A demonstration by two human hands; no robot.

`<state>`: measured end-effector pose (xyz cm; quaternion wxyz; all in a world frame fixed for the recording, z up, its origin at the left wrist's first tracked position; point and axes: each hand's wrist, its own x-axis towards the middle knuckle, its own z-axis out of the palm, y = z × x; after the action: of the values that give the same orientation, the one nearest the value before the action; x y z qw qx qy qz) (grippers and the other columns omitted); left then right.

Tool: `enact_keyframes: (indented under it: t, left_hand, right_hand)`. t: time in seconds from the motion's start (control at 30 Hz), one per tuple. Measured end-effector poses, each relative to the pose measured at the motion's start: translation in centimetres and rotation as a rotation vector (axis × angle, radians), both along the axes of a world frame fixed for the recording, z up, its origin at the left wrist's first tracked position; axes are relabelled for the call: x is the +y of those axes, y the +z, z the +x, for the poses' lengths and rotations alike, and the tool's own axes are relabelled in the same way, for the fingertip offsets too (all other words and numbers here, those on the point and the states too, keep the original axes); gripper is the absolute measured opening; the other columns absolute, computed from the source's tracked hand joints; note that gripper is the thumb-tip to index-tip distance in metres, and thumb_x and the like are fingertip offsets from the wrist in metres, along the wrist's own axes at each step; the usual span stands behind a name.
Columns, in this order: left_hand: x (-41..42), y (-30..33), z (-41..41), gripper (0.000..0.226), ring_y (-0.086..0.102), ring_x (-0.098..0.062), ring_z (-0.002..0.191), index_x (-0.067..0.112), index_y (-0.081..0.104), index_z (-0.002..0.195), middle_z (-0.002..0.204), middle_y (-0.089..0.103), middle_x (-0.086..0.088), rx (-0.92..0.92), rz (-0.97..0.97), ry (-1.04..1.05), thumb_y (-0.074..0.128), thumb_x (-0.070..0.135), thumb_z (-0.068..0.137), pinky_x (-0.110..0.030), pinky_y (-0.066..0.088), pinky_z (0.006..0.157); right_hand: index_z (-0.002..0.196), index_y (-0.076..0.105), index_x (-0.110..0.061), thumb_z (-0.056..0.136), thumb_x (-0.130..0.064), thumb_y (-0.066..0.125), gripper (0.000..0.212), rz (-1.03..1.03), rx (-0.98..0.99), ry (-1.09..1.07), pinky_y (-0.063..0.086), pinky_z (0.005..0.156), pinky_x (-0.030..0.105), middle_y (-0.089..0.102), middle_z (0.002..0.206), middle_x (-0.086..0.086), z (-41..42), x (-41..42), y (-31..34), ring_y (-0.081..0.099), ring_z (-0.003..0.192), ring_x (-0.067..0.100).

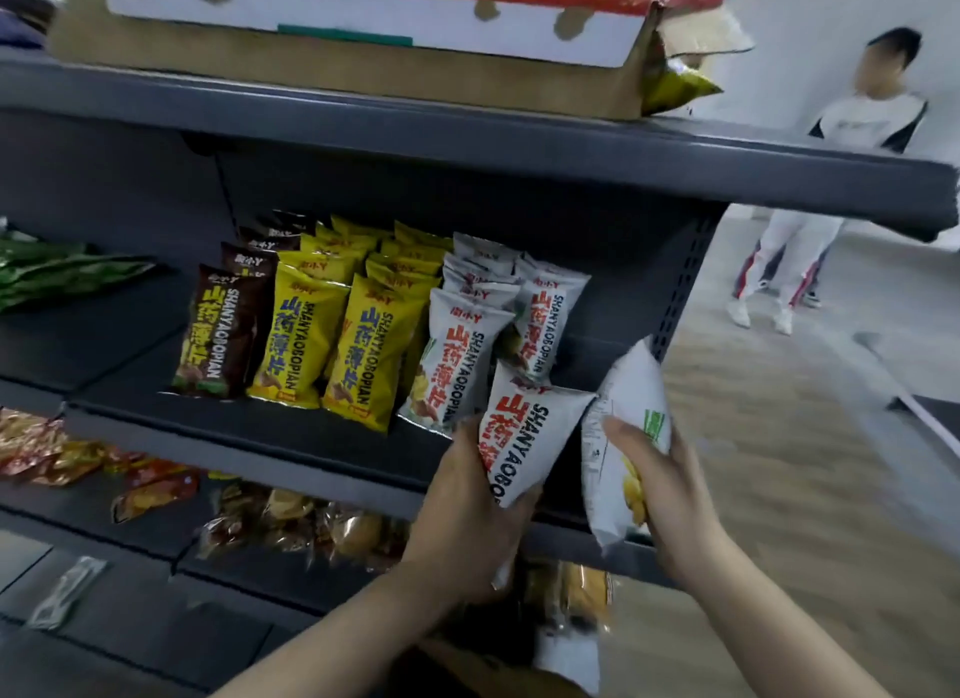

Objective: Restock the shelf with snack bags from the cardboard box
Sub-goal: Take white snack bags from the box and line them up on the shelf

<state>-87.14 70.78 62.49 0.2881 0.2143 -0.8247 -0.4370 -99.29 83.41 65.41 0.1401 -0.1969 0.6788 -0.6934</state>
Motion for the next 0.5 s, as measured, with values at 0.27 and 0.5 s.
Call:
enact_keyframes:
  t: [0.27,0.5]
  left_hand:
    - [-2.0,0.5,-10.0,0.061,0.051,-0.012,0.116,0.024,0.034,0.13,0.126,0.054,0.004,-0.036,-0.122,0.167,0.068,0.036,0.081,-0.024,0.042,0.09]
    - [-3.5,0.3,-14.2,0.061,0.049,-0.013,0.121,0.019,0.034,0.131,0.132,0.053,0.0,0.019,-0.134,0.293,0.065,0.041,0.082,-0.015,0.035,0.09]
  right_hand:
    - [0.121,0.039,-0.022,0.088,-0.037,0.063,0.044,-0.017,0.149,-0.057,0.042,0.097,0.04,0.048,0.117,-0.006,-9.7,-4.9,-1.4,0.048,0.114,0.018]
    - [0.136,0.028,-0.007,0.09,-0.024,0.061,0.059,0.049,0.317,-0.147,0.034,0.08,0.019,0.045,0.117,-0.002,-12.9,-8.6,-3.0,0.046,0.105,0.01]
